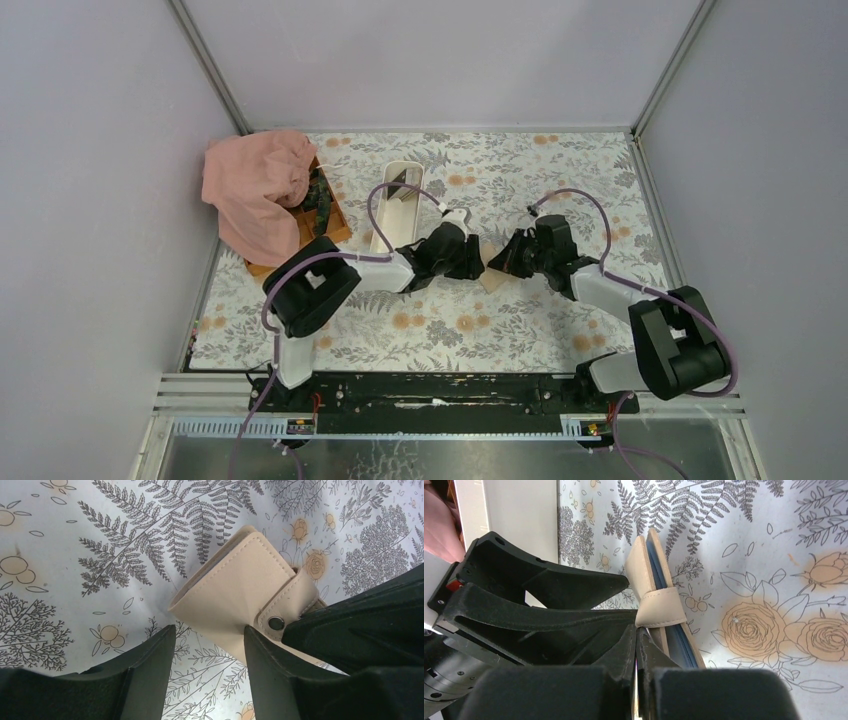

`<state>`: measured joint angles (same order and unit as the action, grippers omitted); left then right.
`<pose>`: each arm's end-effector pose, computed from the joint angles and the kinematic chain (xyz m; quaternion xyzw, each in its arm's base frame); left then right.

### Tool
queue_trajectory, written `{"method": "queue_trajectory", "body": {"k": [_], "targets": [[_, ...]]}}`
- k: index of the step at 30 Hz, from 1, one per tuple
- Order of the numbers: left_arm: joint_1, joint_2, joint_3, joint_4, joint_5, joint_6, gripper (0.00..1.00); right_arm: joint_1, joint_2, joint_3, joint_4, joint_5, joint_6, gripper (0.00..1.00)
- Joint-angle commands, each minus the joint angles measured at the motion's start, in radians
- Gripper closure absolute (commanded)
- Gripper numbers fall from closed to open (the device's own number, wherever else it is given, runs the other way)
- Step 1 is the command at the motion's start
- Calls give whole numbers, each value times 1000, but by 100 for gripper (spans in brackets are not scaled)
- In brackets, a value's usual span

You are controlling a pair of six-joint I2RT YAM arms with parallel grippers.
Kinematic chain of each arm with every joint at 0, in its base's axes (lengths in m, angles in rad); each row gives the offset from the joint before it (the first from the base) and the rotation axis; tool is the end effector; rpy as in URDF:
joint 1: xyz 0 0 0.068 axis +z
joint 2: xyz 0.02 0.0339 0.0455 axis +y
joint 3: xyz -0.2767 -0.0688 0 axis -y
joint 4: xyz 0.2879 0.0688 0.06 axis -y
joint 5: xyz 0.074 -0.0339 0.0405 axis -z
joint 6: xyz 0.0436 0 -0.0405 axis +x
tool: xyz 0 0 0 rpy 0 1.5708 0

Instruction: Take the credit cards out of the card holder

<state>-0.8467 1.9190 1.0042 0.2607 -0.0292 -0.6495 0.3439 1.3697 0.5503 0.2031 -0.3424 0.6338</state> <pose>0.2864 -0.3219 0.1105 0.0818 0.8930 -0.2914 0.3332 0.2766 0.1146 0.1487 0.0490 0.8774 0.3462 0.3285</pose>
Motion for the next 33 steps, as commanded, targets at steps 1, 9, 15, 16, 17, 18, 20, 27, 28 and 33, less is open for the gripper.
{"method": "queue_trajectory", "body": {"k": [1,9,15,16,17,18,20,27,28,33], "targets": [[-5,59,24,-51,-72,-10,39,6,24,-14,75,-93,8,100],[-5,83,46,-66,-82,-5,39,-47,94,-89,331,-323,135,100],[-5,66,28,-64,-98,0,39,-110,182,-159,633,-449,306,100],[-5,61,26,-64,-100,1,39,-111,186,-160,645,-452,315,100],[-5,55,23,-64,-102,2,39,-111,186,-161,653,-451,322,100],[-6,50,19,-66,-104,2,39,-113,180,-160,655,-448,327,100],[-4,38,12,-64,-108,4,38,-116,157,-157,636,-427,326,100],[-2,-35,-34,-39,-111,12,33,-124,28,-109,427,-336,216,100],[-2,-44,-39,-37,-114,15,32,-126,14,-104,409,-334,207,100],[-2,-88,-66,-30,-123,23,22,-126,-47,-84,359,-335,178,100]]}}
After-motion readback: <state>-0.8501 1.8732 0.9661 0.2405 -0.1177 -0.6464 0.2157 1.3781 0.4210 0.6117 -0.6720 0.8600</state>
